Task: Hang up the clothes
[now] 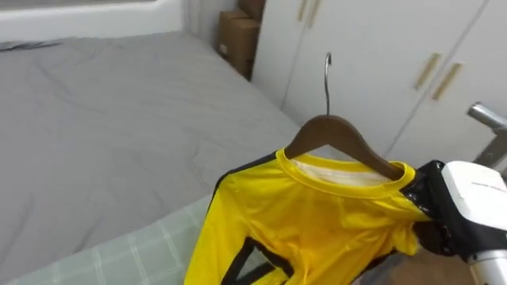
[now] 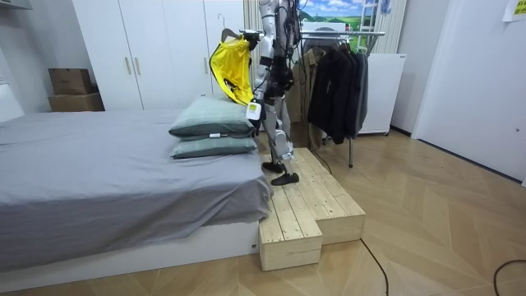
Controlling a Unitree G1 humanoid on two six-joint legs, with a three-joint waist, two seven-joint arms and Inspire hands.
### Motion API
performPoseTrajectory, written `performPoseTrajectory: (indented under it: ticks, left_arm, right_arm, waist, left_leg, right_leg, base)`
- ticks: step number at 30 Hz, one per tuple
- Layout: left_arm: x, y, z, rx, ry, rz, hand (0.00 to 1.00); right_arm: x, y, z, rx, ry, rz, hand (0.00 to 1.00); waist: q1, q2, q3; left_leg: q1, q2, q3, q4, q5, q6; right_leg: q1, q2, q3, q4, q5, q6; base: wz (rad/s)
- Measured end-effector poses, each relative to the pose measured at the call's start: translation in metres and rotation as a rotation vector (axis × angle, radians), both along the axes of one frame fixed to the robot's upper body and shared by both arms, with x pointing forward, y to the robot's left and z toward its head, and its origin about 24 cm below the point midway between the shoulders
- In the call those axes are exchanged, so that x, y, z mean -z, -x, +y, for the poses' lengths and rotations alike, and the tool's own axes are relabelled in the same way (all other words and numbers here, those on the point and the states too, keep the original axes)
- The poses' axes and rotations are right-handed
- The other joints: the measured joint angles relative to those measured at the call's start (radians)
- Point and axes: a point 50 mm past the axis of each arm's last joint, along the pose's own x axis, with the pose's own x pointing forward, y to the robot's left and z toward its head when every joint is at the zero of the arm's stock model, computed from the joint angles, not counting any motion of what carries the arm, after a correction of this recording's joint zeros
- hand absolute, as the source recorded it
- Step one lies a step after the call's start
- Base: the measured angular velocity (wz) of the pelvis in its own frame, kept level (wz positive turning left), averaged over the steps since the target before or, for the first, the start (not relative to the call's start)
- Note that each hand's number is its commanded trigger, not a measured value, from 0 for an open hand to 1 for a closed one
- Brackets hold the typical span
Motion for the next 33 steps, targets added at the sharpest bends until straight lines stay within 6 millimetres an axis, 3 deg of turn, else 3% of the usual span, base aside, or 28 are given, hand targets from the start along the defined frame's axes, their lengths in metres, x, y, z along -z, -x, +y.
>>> performPoseTrajectory:
  ticks: [2,3,4,6,7,8,9,10,11,12,13,14,15,16,17,18,19,20,21,22,23,24,25,27,29,30,32,33]
  left_arm:
    - [0.0,0.003,0.001,-0.008,0.002,0.033,0.0]
    - [-0.001,0.004,0.002,-0.01,0.0,0.04,0.0]
    - [-0.002,0.006,0.005,-0.012,-0.008,0.057,0.0]
    - [-0.002,0.01,0.006,-0.015,-0.013,0.086,0.0]
    - [-0.003,0.014,0.008,-0.022,-0.019,0.111,0.0]
    - [-0.004,0.02,0.009,-0.029,-0.024,0.137,0.0]
    - [-0.005,0.023,0.01,-0.031,-0.027,0.154,0.0]
    - [-0.005,0.028,0.009,-0.03,-0.027,0.18,0.0]
    - [-0.004,0.031,0.007,-0.028,-0.023,0.191,0.0]
    - [-0.004,0.031,0.006,-0.017,-0.022,0.195,0.0]
    - [-0.003,0.031,0.005,-0.002,-0.019,0.2,0.0]
    - [-0.002,0.031,0.001,0.005,-0.011,0.204,0.0]
    - [-0.002,0.032,-0.001,0.004,-0.005,0.204,0.0]
    - [0.0,0.033,-0.006,0.005,0.007,0.206,0.0]
    - [0.002,0.034,-0.011,0.001,0.021,0.208,0.0]
    - [0.003,0.034,-0.014,-0.002,0.028,0.209,0.0]
    - [0.005,0.035,-0.021,-0.004,0.046,0.216,0.0]
    - [0.008,0.029,-0.031,0.013,0.07,0.211,0.0]
    - [0.009,0.026,-0.034,0.018,0.076,0.206,0.0]
    - [0.009,0.025,-0.034,0.016,0.073,0.202,0.0]
    - [0.009,0.022,-0.034,0.026,0.068,0.194,0.0]
    - [0.008,0.021,-0.031,0.026,0.062,0.193,0.0]
    - [0.006,0.02,-0.023,0.011,0.043,0.188,0.0]
    - [0.004,0.013,-0.016,0.017,0.016,0.176,0.0]
    - [0.005,-0.014,-0.017,0.029,0.015,0.109,0.0]
    - [0.005,-0.021,-0.018,0.029,0.017,0.085,0.0]
    - [0.004,-0.048,-0.022,0.054,0.016,-0.022,0.0]
    - [0.004,-0.054,-0.024,0.058,0.017,-0.053,0.0]
  right_arm:
    - [0.001,0.0,0.003,-0.014,-0.005,0.003,1.0]
    - [0.002,-0.001,0.004,-0.02,-0.006,0.006,1.0]
    - [0.003,-0.001,0.008,-0.037,-0.017,0.013,1.0]
    - [0.003,-0.001,0.012,-0.068,-0.033,0.015,1.0]
    - [0.003,-0.001,0.013,-0.077,-0.04,0.012,1.0]
    - [0.004,-0.002,0.014,-0.08,-0.048,0.015,1.0]
    - [0.006,-0.002,0.015,-0.081,-0.052,0.021,1.0]
    - [0.008,-0.002,0.018,-0.086,-0.054,0.034,1.0]
    - [0.009,-0.003,0.021,-0.095,-0.059,0.035,1.0]
    - [0.01,-0.003,0.022,-0.097,-0.067,0.034,1.0]
    - [0.011,-0.005,0.025,-0.102,-0.082,0.035,1.0]
    - [0.012,-0.008,0.028,-0.108,-0.095,0.041,1.0]
    - [0.012,-0.01,0.029,-0.111,-0.101,0.042,1.0]
    - [0.013,-0.01,0.032,-0.118,-0.117,0.044,1.0]
    - [0.014,-0.011,0.037,-0.136,-0.129,0.047,1.0]
    - [0.015,-0.011,0.039,-0.145,-0.131,0.05,1.0]
    - [0.019,-0.011,0.042,-0.155,-0.135,0.066,1.0]
    - [0.017,-0.014,0.042,-0.164,-0.128,0.054,1.0]
    - [0.011,-0.017,0.042,-0.175,-0.119,0.029,1.0]
    - [0.005,-0.022,0.046,-0.192,-0.109,-0.009,1.0]
    - [0.005,-0.023,0.045,-0.183,-0.099,-0.002,1.0]
    - [0.006,-0.023,0.046,-0.177,-0.101,0.011,1.0]
    - [0.007,-0.023,0.049,-0.177,-0.096,0.015,1.0]
    - [0.007,-0.023,0.052,-0.182,-0.089,0.01,1.0]
    - [0.007,-0.023,0.048,-0.156,-0.087,0.008,1.0]
    - [0.006,-0.023,0.048,-0.155,-0.088,0.005,1.0]
    - [0.005,-0.024,0.05,-0.16,-0.093,0.0,1.0]
    - [0.004,-0.026,0.051,-0.165,-0.098,-0.006,1.0]
  waist:
    - [-0.019,0.004,0.0012]
    - [-0.021,0.006,0.0022]
    - [-0.018,0.002,0.0]
    - [-0.011,0.004,0.0007]
    - [-0.011,0.009,0.0017]
    - [-0.008,0.012,0.0019]
    - [-0.005,0.011,0.0015]
    - [0.004,0.008,0.0006]
    - [0.015,0.006,0.0013]
    - [0.021,0.005,0.002]
    - [0.037,-0.001,0.0029]
    - [0.052,-0.001,0.0037]
    - [0.057,0.0,0.0041]
    - [0.072,0.001,0.0042]
    - [0.083,0.001,0.0044]
    - [0.086,0.002,0.0045]
    - [0.088,0.023,-0.0051]
    - [0.118,0.07,-0.005]
    - [0.13,0.074,0.0078]
    - [0.099,0.057,0.0106]
    - [0.081,0.077,0.0106]
    - [0.077,0.081,0.0088]
    - [0.059,0.084,0.0044]
    - [0.023,0.063,0.0116]
    - [0.011,0.055,0.0088]
    - [0.011,0.054,0.0094]
    - [0.022,0.052,0.0079]
    - [0.036,0.047,0.0054]
  left_leg:
    - [-0.001,0.028,0.015,0.061,-0.008,-0.014]
    - [-0.004,0.039,0.022,0.081,-0.01,-0.017]
    - [-0.018,0.061,0.03,0.152,-0.011,-0.018]
    - [-0.057,0.122,-0.004,0.325,-0.009,-0.016]
    - [-0.095,0.166,-0.064,0.451,0.008,-0.005]
    - [-0.134,0.199,-0.126,0.563,0.054,0.014]
    - [-0.149,0.206,-0.162,0.612,0.09,0.024]
    - [-0.178,0.199,-0.234,0.672,0.163,0.035]
    - [-0.202,0.155,-0.33,0.68,0.165,0.036]
    - [-0.215,0.126,-0.378,0.669,0.146,0.037]
    - [-0.232,0.062,-0.443,0.624,0.109,0.03]
    - [-0.249,0.003,-0.497,0.555,0.083,0.026]
    - [-0.257,-0.027,-0.536,0.508,0.073,0.027]
    - [-0.261,-0.091,-0.603,0.391,0.064,0.031]
    - [-0.263,-0.135,-0.644,0.262,0.064,0.032]
    - [-0.263,-0.154,-0.655,0.205,0.068,0.037]
    - [-0.265,-0.169,-0.679,0.082,0.095,0.074]
    - [-0.275,-0.14,-0.711,0.008,0.144,0.064]
    - [-0.28,-0.135,-0.713,0.017,0.158,0.036]
    - [-0.308,-0.145,-0.757,0.054,0.159,0.006]
    - [-0.293,-0.152,-0.772,0.044,0.163,0.001]
    - [-0.276,-0.152,-0.769,0.022,0.16,0.006]
    - [-0.255,-0.163,-0.788,-0.007,0.163,0.005]
    - [-0.246,-0.174,-0.807,-0.022,0.177,0.025]
    - [-0.216,-0.156,-0.8,-0.047,0.179,0.041]
    - [-0.208,-0.152,-0.791,-0.055,0.176,0.046]
    - [-0.182,-0.139,-0.716,-0.074,0.164,0.065]
    - [-0.171,-0.136,-0.674,-0.082,0.16,0.07]
  right_leg:
    - [-0.008,0.03,0.032,-0.013,0.006,-0.029]
    - [-0.011,0.034,0.035,-0.017,0.004,-0.032]
    - [-0.013,0.047,0.049,-0.016,-0.003,-0.038]
    - [-0.007,0.061,0.062,-0.004,-0.018,-0.052]
    - [-0.001,0.073,0.079,0.009,-0.032,-0.059]
    - [0.013,0.085,0.111,0.016,-0.043,-0.067]
    - [0.022,0.092,0.135,0.017,-0.047,-0.07]
    - [0.048,0.102,0.183,0.014,-0.056,-0.073]
    - [0.06,0.107,0.229,0.012,-0.06,-0.072]
    - [0.058,0.109,0.248,0.012,-0.06,-0.072]
    - [0.049,0.112,0.296,0.012,-0.055,-0.074]
    - [0.047,0.128,0.362,-0.003,-0.046,-0.064]
    - [0.045,0.139,0.402,-0.007,-0.038,-0.066]
    - [0.043,0.164,0.499,-0.017,-0.02,-0.067]
    - [0.048,0.194,0.614,-0.036,0.004,-0.069]
    - [0.052,0.211,0.675,-0.058,0.024,-0.051]
    - [0.105,0.25,0.836,-0.163,0.086,0.052]
    - [0.075,0.224,0.735,-0.09,0.033,0.066]
    - [0.007,0.146,0.607,0.037,-0.012,0.069]
    - [-0.054,0.123,0.613,0.14,-0.13,0.048]
    - [-0.061,0.161,0.639,0.142,-0.134,-0.003]
    - [-0.052,0.174,0.656,0.118,-0.12,-0.006]
    - [-0.029,0.191,0.685,0.06,-0.084,-0.007]
    - [0.004,0.205,0.711,-0.007,-0.038,0.001]
    - [0.021,0.219,0.723,-0.06,-0.009,0.02]
    - [0.018,0.221,0.723,-0.068,-0.007,0.02]
    - [0.018,0.231,0.734,-0.07,-0.004,0.025]
    - [0.004,0.215,0.676,-0.068,-0.006,0.028]
  base:
    - [-0.33]
    - [-0.31]
    - [-0.44]
    - [-0.5]
    - [-0.5]
    - [-0.53]
    - [-0.69]
    - [-0.85]
    - [-0.92]
    - [-0.98]
    - [-1.04]
    - [-1.04]
    - [-1.08]
    - [-1.11]
    - [-1.14]
    - [-1.09]
    - [-1.16]
    - [-1.29]
    - [-1.09]
    - [-0.64]
    - [-0.47]
    - [-0.61]
    - [-0.76]
    - [-0.6]
    - [-0.46]
    - [-0.5]
    - [-0.72]
    - [-0.93]
